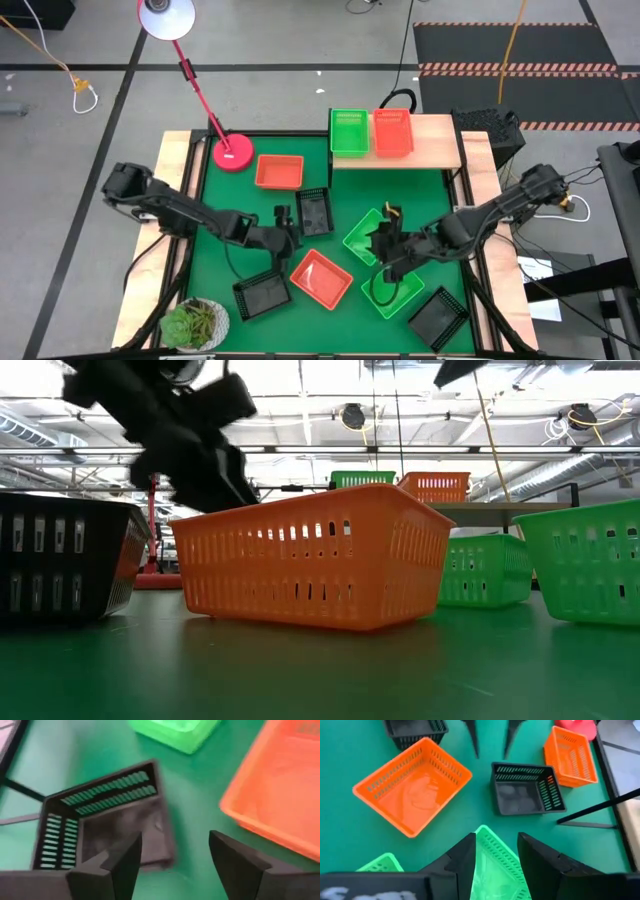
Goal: Stack baskets on shelf by color
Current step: Put the top black basket on the shelf
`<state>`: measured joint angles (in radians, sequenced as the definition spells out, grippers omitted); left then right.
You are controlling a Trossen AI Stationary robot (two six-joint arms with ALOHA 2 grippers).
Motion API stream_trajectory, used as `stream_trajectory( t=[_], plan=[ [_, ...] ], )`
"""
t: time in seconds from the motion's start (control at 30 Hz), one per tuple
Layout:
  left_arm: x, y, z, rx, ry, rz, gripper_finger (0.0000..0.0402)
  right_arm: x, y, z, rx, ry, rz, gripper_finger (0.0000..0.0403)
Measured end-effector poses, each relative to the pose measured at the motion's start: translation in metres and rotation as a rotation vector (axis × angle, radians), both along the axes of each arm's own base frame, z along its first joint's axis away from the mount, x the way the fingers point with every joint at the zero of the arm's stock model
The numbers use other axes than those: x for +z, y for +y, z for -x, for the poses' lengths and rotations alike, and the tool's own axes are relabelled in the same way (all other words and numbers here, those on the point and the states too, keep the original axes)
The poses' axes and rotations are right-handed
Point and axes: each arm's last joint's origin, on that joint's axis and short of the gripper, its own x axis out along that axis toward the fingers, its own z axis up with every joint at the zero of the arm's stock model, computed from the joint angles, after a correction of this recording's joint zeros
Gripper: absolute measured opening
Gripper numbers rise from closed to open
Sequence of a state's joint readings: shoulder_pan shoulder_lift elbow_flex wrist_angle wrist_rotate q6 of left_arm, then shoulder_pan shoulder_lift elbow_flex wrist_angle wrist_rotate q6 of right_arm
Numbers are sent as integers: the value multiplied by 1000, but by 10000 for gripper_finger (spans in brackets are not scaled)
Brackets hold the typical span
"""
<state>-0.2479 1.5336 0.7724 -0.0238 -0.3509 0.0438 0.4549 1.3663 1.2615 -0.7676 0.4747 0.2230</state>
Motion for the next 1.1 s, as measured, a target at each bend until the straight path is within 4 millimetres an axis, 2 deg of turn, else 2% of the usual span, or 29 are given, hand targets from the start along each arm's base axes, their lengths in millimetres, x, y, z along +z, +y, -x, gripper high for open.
stream_trajectory(
  t=[0.13,0.37,0.7,0.87,0.97,1.1],
  plan=[
    [-10,13,-6,32,37,6,225,-10,-2,1,10,28,27,139],
    [-22,21,-13,-12,63,14,164,-10,-4,0,9,18,26,139],
    [-29,23,-15,-32,84,12,18,4,-4,-17,29,-168,-11,139],
    [-25,20,-15,-51,70,24,18,2,-7,-25,13,-272,-25,139],
    [-10,14,-20,-71,29,34,22,-4,-11,-30,-9,-324,-15,139],
    [8,5,-25,-91,86,19,8,-12,-22,-38,-78,-334,-20,139]
  ],
)
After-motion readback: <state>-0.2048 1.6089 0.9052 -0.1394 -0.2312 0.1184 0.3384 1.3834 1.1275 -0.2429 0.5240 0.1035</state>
